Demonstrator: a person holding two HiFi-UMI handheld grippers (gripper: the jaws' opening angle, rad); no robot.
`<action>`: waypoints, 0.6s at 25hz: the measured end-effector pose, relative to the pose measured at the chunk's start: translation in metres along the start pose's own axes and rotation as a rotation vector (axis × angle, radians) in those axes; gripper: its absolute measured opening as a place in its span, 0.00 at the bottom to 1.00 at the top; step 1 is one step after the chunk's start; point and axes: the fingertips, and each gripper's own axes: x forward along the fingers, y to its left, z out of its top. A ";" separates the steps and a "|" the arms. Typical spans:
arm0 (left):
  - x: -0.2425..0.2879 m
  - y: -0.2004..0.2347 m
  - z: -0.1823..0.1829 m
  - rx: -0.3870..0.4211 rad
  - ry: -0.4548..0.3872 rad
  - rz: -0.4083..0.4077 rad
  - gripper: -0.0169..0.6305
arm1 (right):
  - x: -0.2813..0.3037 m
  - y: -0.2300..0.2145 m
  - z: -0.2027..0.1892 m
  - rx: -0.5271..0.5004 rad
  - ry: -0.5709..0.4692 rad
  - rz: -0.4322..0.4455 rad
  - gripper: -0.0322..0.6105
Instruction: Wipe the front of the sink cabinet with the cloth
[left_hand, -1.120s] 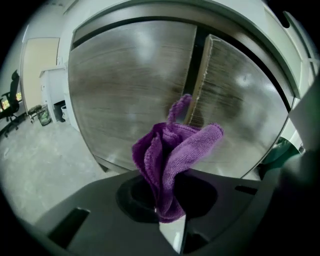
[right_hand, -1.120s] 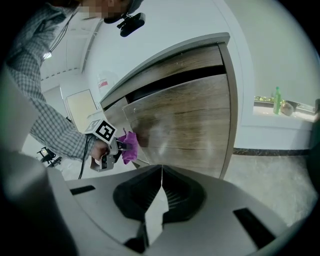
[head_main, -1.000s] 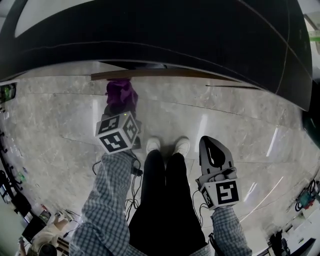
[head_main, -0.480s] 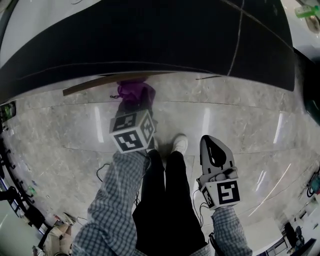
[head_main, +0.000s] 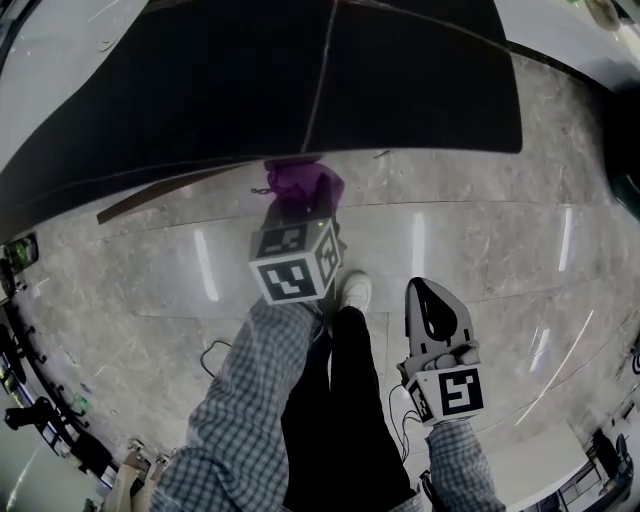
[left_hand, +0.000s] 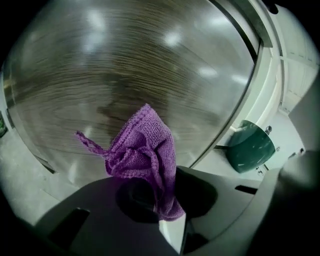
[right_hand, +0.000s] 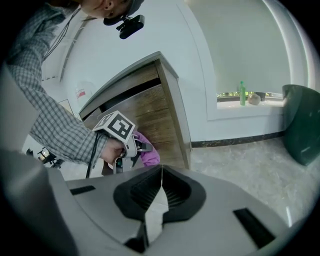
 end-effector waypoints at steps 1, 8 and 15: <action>0.004 -0.009 0.000 0.010 0.004 -0.015 0.13 | -0.003 -0.004 0.000 0.004 -0.002 -0.008 0.08; 0.030 -0.078 -0.001 0.129 0.029 -0.139 0.13 | -0.020 -0.034 -0.010 0.033 -0.006 -0.060 0.08; 0.042 -0.120 0.000 0.196 0.034 -0.225 0.13 | -0.029 -0.051 -0.010 0.042 -0.009 -0.084 0.08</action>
